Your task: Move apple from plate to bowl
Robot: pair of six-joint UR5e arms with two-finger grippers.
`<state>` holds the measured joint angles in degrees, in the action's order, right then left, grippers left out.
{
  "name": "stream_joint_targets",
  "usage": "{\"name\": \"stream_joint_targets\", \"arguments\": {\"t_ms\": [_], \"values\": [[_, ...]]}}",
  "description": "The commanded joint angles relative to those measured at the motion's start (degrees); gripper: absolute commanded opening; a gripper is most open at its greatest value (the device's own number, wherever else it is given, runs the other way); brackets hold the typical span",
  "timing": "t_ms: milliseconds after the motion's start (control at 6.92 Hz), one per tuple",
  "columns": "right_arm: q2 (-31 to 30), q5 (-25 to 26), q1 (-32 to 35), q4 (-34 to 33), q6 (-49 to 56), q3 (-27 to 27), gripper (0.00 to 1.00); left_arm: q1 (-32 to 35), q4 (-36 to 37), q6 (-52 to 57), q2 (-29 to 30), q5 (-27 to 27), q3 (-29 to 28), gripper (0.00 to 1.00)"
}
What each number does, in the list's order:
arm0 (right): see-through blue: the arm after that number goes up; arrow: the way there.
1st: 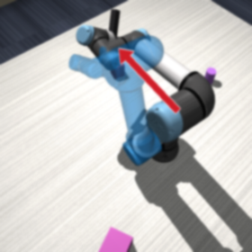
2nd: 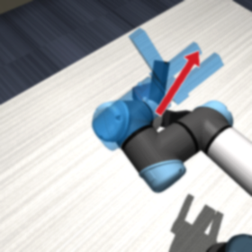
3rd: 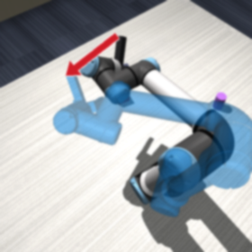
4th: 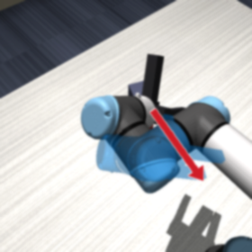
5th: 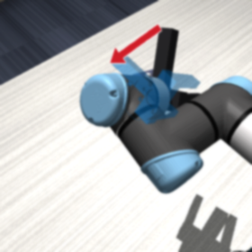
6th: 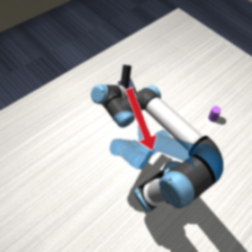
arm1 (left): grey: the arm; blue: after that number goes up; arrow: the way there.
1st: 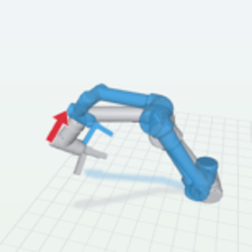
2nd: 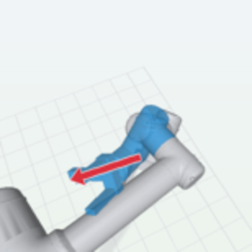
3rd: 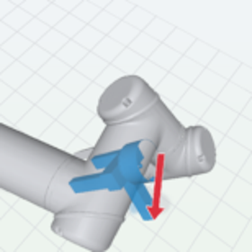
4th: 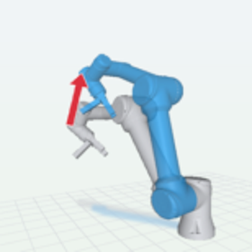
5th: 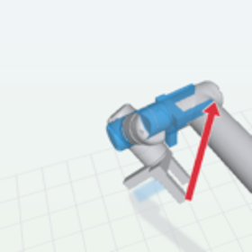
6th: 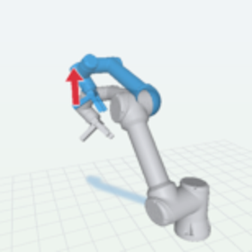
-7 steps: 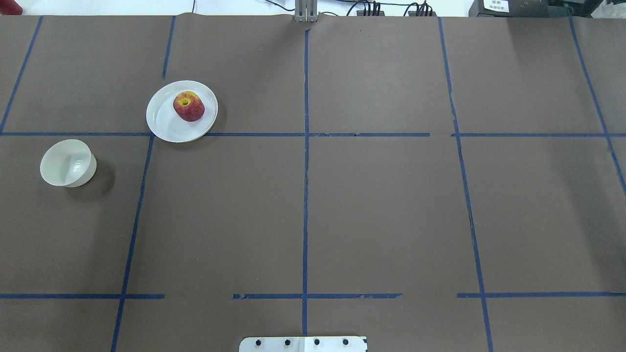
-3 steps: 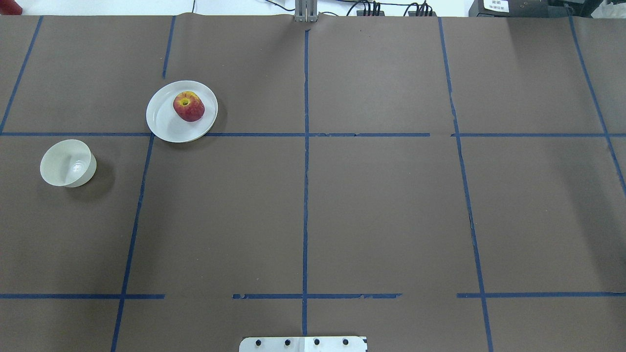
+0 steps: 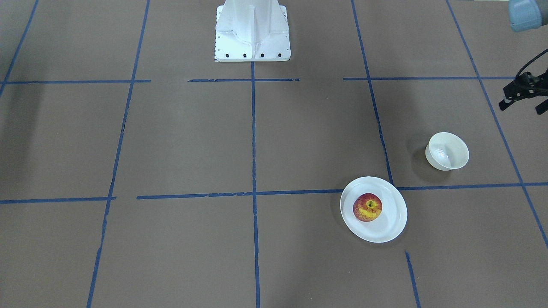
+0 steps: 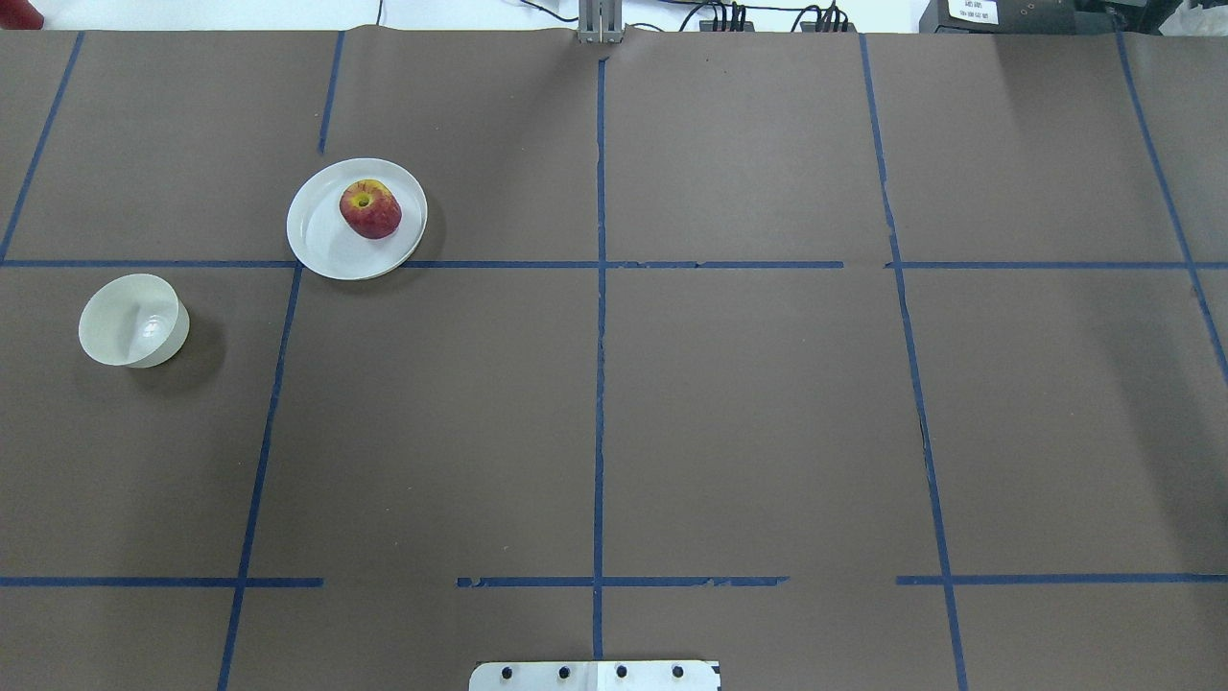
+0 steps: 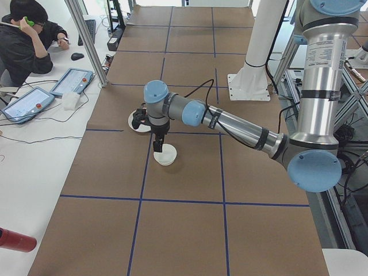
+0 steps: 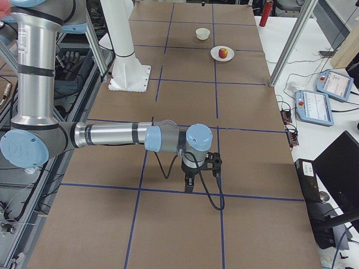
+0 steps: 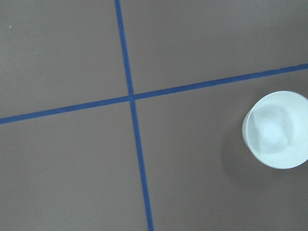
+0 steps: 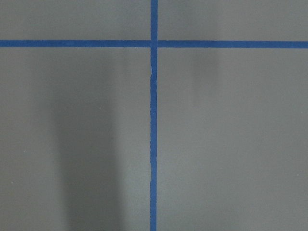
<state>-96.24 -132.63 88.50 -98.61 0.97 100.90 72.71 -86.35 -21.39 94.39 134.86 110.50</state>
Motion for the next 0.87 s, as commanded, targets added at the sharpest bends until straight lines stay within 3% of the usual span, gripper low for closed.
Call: {"name": "stream_joint_targets", "arguments": {"t_ms": [0,145,289,723], "values": [[0.0,0.0,0.0,0.0,0.0,0.0,1.0,-14.2,5.1,-20.0,12.5,-1.3,-1.1,1.0],[0.0,0.0,0.0,0.0,0.0,0.0,1.0,-17.3,9.7,-23.7,20.1,-5.1,-5.4,1.0],[0.0,0.0,0.0,0.0,0.0,0.0,1.0,-17.4,9.8,-26.1,24.2,-5.4,-10.0,1.0],[0.0,0.0,0.0,0.0,0.0,0.0,1.0,-18.8,-3.7,-35.5,32.3,-5.5,-27.7,1.0]]}}
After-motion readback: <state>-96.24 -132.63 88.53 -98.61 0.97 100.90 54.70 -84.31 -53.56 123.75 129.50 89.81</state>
